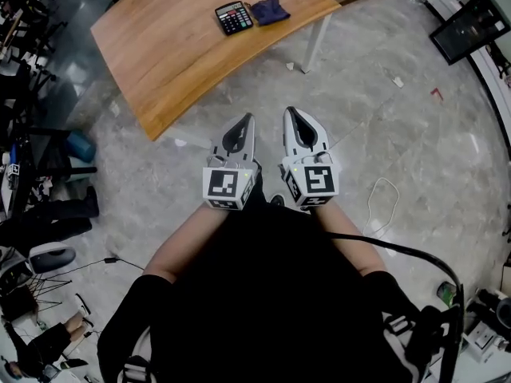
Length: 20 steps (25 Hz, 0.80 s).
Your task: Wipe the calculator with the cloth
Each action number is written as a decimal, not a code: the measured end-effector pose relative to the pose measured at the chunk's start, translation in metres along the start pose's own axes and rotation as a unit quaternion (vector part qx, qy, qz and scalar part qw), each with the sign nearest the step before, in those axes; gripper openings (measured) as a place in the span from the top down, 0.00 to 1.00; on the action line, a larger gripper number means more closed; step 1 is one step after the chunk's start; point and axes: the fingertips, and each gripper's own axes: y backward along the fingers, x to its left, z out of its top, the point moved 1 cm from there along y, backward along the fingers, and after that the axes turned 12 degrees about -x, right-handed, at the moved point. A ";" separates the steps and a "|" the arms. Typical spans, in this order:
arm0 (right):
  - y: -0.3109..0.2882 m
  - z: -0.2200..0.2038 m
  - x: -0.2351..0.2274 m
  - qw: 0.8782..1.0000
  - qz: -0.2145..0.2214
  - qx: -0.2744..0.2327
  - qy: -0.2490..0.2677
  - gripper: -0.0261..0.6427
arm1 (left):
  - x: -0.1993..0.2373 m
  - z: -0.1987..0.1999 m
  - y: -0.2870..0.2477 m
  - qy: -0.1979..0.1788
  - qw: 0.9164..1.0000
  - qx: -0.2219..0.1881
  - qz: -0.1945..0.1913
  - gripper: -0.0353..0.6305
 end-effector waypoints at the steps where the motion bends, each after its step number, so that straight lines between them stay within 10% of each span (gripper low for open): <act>1: -0.010 -0.006 -0.004 1.000 0.001 0.008 0.003 0.94 | 0.006 -0.004 -0.010 0.002 1.000 0.000 0.000 0.94; 20: -0.292 -0.061 -0.042 0.998 0.006 0.052 0.021 0.94 | 0.202 -0.053 -0.222 0.053 0.998 0.035 0.005 0.94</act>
